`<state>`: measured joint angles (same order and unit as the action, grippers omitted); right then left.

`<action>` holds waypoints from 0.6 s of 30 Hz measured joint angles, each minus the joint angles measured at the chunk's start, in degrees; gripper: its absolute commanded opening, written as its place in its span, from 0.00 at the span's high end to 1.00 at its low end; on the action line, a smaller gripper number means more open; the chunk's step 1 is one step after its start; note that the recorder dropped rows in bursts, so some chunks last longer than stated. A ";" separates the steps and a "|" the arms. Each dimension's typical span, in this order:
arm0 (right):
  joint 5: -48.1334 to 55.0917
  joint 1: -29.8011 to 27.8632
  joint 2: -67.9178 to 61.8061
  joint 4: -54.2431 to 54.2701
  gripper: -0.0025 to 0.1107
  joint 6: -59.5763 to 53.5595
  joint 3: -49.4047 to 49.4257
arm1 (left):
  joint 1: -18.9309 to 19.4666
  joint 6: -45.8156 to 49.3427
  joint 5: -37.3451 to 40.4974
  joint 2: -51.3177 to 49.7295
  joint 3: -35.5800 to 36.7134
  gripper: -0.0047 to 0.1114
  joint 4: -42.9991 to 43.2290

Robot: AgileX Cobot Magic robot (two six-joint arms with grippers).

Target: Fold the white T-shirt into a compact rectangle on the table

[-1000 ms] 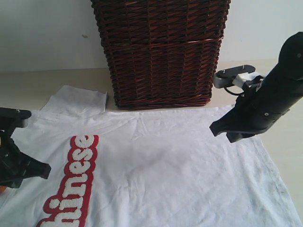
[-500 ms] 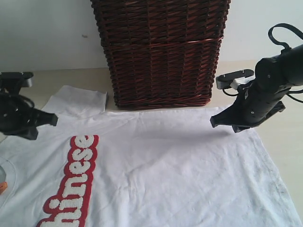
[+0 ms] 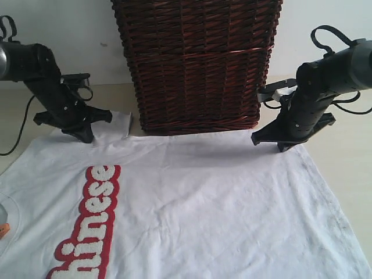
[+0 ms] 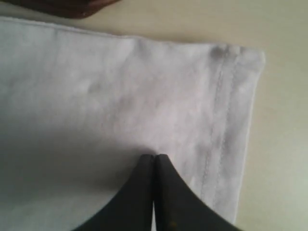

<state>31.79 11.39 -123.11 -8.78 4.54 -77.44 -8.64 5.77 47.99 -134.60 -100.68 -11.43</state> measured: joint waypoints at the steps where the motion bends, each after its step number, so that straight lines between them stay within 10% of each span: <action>1: 0.61 0.00 -0.67 0.00 0.98 0.00 -0.92 | 0.26 -0.60 1.76 -1.51 -3.07 0.96 0.12; 10: 2.85 -0.58 -2.24 -2.20 0.98 -0.22 -3.90 | 5.07 -9.25 10.06 -9.60 -19.54 0.96 5.79; 18: 3.20 -2.27 -0.95 3.85 0.98 -12.66 -3.79 | 6.71 2.99 11.87 -8.82 -20.34 0.96 0.45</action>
<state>34.99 9.12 -124.05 -4.94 -8.11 -81.24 -1.93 8.76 59.85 -143.42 -121.02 -10.98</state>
